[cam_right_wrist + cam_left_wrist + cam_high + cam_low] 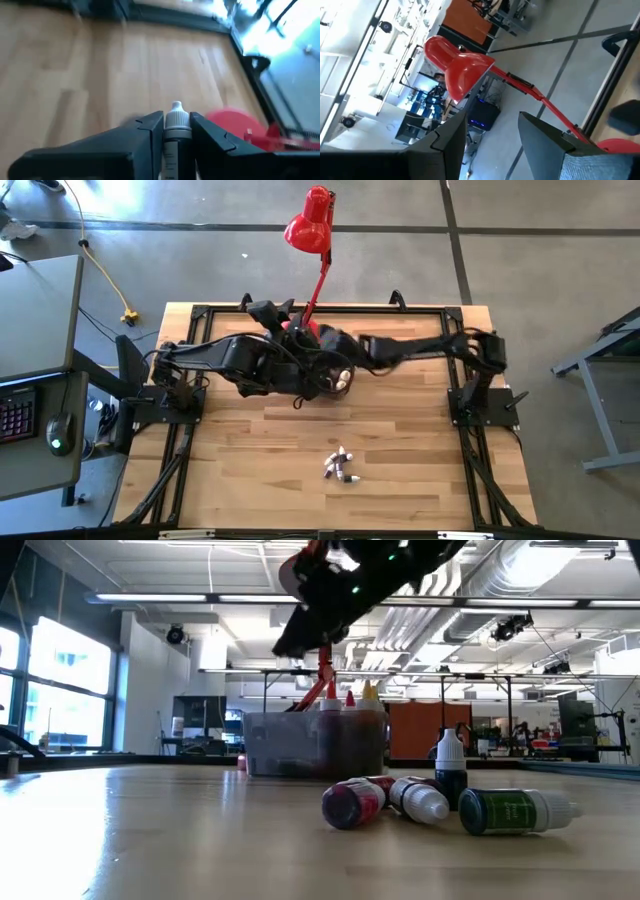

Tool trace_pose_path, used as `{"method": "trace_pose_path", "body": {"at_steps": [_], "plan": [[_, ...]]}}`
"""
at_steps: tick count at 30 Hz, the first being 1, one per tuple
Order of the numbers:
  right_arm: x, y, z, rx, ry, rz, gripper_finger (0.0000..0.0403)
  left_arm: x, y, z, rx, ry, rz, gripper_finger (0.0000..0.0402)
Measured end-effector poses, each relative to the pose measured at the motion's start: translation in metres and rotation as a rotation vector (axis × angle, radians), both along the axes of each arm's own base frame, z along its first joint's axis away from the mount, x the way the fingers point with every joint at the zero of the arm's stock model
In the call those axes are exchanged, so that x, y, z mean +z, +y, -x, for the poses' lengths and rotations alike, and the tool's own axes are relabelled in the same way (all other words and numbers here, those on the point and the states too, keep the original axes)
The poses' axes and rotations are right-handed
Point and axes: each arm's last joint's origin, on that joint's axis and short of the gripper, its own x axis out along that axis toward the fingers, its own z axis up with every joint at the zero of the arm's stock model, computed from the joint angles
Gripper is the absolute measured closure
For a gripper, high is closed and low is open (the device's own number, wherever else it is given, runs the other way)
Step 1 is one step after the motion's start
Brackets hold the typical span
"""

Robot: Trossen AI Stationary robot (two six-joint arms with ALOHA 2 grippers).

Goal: Pick & Place food coloring
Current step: Put the right small blue food coloring bottle into the black bin, then put the small blue food coloring bottle into the black bin

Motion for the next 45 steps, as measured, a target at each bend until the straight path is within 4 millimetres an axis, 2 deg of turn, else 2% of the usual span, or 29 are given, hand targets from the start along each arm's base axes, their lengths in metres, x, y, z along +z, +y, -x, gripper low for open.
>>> {"method": "trace_pose_path", "body": {"at_steps": [6,8,14,20,23,27,31,35,37,39,42,45], "plan": [[-0.038,-0.041,-0.014,-0.059,0.287,-0.073,0.0334,0.0,0.0,0.0,-0.027,0.008,0.042,0.0229],[-0.041,-0.048,-0.017,-0.064,0.34,-0.062,0.0329,-0.001,0.0,0.0,-0.038,0.015,0.06,0.0229],[-0.052,-0.051,-0.016,-0.043,0.416,-0.105,0.0289,-0.002,-0.001,0.0,-0.057,0.026,0.091,0.0229],[-0.049,-0.053,-0.017,-0.048,0.4,-0.069,0.0254,-0.002,-0.001,0.0,-0.056,0.023,0.092,0.0229],[-0.038,-0.047,-0.017,-0.058,0.437,-0.049,0.0237,-0.003,-0.001,0.0,-0.056,0.027,0.092,0.0229],[0.005,-0.02,-0.013,0.029,0.49,-0.016,0.0227,-0.004,0.0,0.002,-0.055,0.057,0.088,0.0229],[0.052,0.023,-0.001,0.091,0.537,0.064,0.0237,-0.003,0.0,0.007,-0.102,0.035,0.196,0.0229],[0.091,0.068,0.029,0.075,0.584,0.165,0.0253,0.012,0.003,0.03,-0.19,-0.063,0.412,0.0233],[0.102,0.086,0.049,0.052,0.591,0.131,0.0259,0.019,0.005,0.047,-0.23,-0.13,0.555,0.0242],[0.104,0.103,0.068,0.032,0.595,0.082,0.0263,0.022,0.006,0.065,-0.274,-0.181,0.726,0.0254],[0.091,0.13,0.097,0.062,0.584,0.038,0.0264,0.006,0.0,0.083,-0.327,-0.097,0.951,0.0275],[0.06,0.158,0.12,0.105,0.482,-0.028,0.026,-0.038,-0.015,0.079,-0.301,0.017,1.018,0.0291]]}}
